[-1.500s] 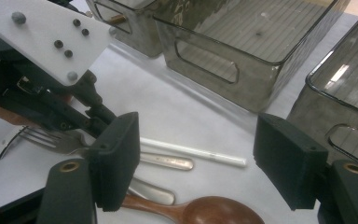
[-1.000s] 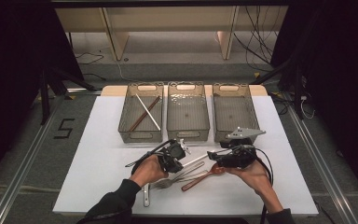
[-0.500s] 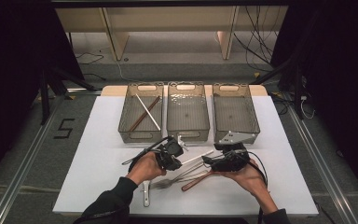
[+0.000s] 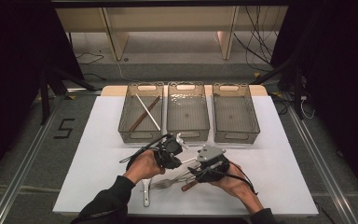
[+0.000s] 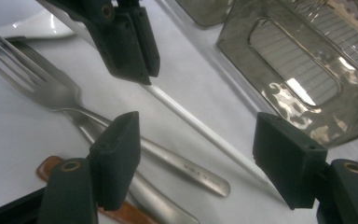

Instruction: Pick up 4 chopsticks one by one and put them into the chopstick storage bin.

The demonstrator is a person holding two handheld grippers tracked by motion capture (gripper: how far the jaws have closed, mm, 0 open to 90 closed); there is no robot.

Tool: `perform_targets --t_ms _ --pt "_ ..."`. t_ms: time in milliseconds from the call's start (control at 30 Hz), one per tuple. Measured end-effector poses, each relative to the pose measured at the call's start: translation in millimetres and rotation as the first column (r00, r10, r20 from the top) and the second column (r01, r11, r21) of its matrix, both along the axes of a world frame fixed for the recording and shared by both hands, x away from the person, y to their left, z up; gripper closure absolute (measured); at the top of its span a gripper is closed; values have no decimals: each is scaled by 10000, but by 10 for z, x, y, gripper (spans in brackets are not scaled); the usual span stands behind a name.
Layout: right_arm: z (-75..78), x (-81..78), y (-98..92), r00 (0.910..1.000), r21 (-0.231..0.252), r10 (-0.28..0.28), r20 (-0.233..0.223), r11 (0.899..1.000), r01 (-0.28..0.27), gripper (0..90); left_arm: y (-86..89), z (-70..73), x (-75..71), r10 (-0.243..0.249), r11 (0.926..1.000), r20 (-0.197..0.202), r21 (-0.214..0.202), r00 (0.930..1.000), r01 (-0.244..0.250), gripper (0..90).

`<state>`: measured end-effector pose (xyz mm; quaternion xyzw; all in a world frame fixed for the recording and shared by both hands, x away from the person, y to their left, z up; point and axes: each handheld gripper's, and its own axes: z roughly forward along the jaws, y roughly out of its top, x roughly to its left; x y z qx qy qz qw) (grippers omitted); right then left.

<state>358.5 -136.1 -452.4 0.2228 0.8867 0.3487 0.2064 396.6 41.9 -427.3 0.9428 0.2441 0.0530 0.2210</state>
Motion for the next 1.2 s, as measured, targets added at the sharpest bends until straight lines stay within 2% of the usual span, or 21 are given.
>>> perform_targets --t_ms 167,367,500,800,867,933,1033,1100,1200 --pt "-93 28 116 9990 -642 229 384 9977 -204 348 3 9 1 -24 10000 -72 -20 10000 24 848" --pt "-172 43 211 9945 -1365 593 858 9895 -472 383 0 13 3 -49 10000 -162 -27 9999 48 848" --pt "-211 59 244 9943 -1530 578 895 9873 -436 413 -3 19 4 -45 10000 -224 -10 9997 45 847" --pt "-243 80 261 9877 -1719 757 1368 9838 -516 508 6 32 2 -28 9999 -301 -107 9995 25 847" --pt "-243 85 252 9828 -1811 946 1589 9813 -652 537 14 33 7 -78 9999 -371 -88 9993 75 847" --pt "-239 79 253 9833 -1708 905 1576 9833 -632 564 18 38 3 2 9999 -364 -164 9993 -8 847" --pt "-241 66 254 9768 -1880 1211 1764 9783 -874 616 32 50 9 1 9998 -397 -216 9992 -10 847" --pt "-242 48 267 9757 -1877 1197 1835 9786 -848 647 42 56 12 56 9996 -426 -276 9991 -67 846" --pt "-232 46 263 9680 -1962 1430 2065 9752 -1022 675 63 65 19 56 9995 -495 -297 9988 -70 846"
